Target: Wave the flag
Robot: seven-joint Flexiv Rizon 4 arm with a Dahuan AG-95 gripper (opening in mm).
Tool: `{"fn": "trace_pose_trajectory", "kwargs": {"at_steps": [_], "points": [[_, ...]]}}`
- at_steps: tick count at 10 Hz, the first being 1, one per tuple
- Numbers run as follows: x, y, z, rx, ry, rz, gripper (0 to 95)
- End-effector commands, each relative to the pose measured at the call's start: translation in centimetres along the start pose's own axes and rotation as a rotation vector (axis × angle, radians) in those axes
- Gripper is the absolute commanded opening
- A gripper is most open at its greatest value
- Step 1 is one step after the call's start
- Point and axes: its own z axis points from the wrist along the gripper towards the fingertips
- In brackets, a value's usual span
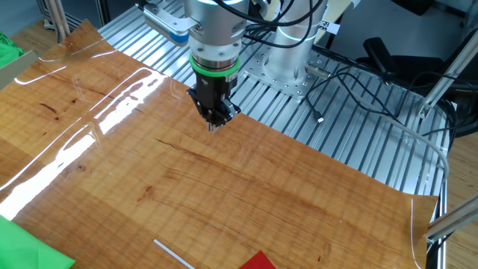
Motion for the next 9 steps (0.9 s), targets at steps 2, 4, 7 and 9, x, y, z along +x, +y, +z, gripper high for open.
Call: {"fn": "trace_pose_trajectory", "kwargs": {"at_steps": [2, 4, 7, 9], "points": [[-0.03, 0.05, -0.01, -0.006, 0.001, 0.006, 0.0], [-0.03, 0.05, -0.01, -0.004, 0.000, 0.030, 0.0], [-0.03, 0.05, -0.01, -0.007, 0.003, 0.072, 0.0], [-0.03, 0.05, -0.01, -0.009, 0.006, 0.082, 0.0]]}}
